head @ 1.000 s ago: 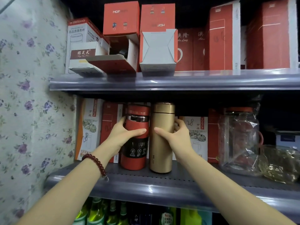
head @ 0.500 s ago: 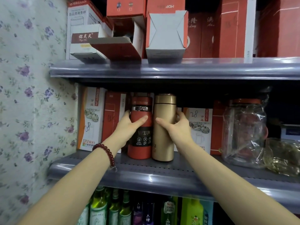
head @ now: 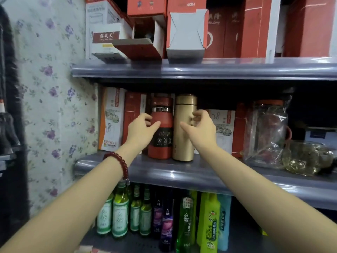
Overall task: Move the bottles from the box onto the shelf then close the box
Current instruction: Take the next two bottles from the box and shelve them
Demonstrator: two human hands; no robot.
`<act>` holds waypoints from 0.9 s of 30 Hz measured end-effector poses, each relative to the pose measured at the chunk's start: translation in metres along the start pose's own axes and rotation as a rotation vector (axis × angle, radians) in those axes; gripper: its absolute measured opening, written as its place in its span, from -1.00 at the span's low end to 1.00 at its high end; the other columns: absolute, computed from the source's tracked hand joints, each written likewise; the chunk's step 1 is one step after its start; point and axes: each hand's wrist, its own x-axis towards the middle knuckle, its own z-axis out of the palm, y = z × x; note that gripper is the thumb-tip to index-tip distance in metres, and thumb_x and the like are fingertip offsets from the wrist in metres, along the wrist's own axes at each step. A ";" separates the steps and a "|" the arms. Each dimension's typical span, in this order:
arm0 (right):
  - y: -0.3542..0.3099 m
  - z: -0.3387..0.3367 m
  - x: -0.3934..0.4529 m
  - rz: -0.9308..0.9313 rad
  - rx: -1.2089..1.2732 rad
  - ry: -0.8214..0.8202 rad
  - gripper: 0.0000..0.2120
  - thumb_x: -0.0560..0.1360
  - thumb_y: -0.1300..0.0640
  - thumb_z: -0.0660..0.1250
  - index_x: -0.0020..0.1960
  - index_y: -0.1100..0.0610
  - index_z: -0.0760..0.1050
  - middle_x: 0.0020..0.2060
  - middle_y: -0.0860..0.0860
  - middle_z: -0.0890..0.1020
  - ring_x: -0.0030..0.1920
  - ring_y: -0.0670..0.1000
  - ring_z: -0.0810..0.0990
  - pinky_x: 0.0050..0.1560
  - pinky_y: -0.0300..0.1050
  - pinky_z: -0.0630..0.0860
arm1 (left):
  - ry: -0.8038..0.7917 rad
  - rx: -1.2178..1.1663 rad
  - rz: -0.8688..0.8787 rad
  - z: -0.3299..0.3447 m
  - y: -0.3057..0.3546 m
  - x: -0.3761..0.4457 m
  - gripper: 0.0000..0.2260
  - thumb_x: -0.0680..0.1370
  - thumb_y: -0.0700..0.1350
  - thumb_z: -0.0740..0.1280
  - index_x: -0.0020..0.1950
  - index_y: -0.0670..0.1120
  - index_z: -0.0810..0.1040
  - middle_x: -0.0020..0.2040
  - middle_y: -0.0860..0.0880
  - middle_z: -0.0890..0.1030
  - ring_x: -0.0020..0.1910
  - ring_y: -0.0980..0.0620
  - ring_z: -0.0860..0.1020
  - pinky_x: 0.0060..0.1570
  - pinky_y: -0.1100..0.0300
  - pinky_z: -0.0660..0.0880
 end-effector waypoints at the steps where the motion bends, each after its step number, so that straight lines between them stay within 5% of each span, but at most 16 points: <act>1: -0.001 -0.001 -0.006 0.006 0.014 -0.053 -0.57 0.41 0.09 0.45 0.22 0.10 0.41 0.10 0.02 0.52 0.03 -0.03 0.51 0.01 -0.16 0.43 | 0.006 0.008 -0.001 -0.004 0.000 -0.006 -0.68 0.50 0.02 0.37 0.19 -0.07 0.50 0.06 -0.04 0.57 0.09 -0.01 0.53 -0.02 0.21 0.42; 7: -0.001 0.008 -0.043 -0.094 -0.009 -0.353 -0.70 0.39 0.14 0.48 0.07 0.15 0.51 -0.08 0.00 0.58 -0.05 -0.02 0.56 -0.10 -0.25 0.47 | 0.024 0.220 0.006 -0.042 0.006 -0.059 -0.74 0.49 -0.05 0.38 0.14 -0.10 0.52 0.00 -0.01 0.57 -0.05 0.02 0.54 -0.07 0.20 0.43; 10: -0.001 0.018 -0.061 -0.206 -0.032 -0.467 -0.75 0.36 0.15 0.50 0.00 0.14 0.55 -0.14 0.00 0.60 -0.05 0.03 0.59 0.00 -0.11 0.51 | 0.094 0.351 -0.024 -0.067 0.005 -0.093 -0.77 0.46 -0.11 0.41 0.08 -0.13 0.55 0.00 -0.08 0.58 -0.02 -0.01 0.54 0.04 0.14 0.47; 14: -0.005 0.030 -0.103 -0.310 -0.038 -0.686 -0.76 0.37 0.15 0.47 0.01 0.16 0.57 -0.13 0.01 0.61 -0.09 -0.02 0.56 -0.09 -0.25 0.39 | 0.097 0.629 -0.097 -0.105 -0.003 -0.159 -0.76 0.45 -0.15 0.38 0.10 -0.16 0.54 0.04 -0.12 0.59 0.04 -0.08 0.54 -0.05 0.18 0.38; 17: -0.008 0.043 -0.147 -0.334 -0.020 -0.857 -0.75 0.37 0.17 0.47 0.02 0.19 0.57 -0.08 0.08 0.65 -0.08 0.00 0.56 -0.01 -0.16 0.47 | 0.057 0.807 -0.207 -0.133 -0.007 -0.213 -0.74 0.46 -0.16 0.37 0.12 -0.17 0.51 0.04 -0.15 0.54 0.01 -0.12 0.51 -0.05 0.14 0.34; 27: -0.027 0.116 -0.331 -0.359 0.063 -1.285 -0.84 0.36 0.18 0.49 -0.09 0.16 0.59 -0.24 0.04 0.60 -0.16 0.01 0.57 -0.16 -0.22 0.39 | 0.119 0.956 -0.560 -0.219 -0.059 -0.383 -0.80 0.45 -0.17 0.34 0.05 -0.18 0.54 -0.01 -0.16 0.56 0.04 -0.13 0.50 -0.07 0.13 0.37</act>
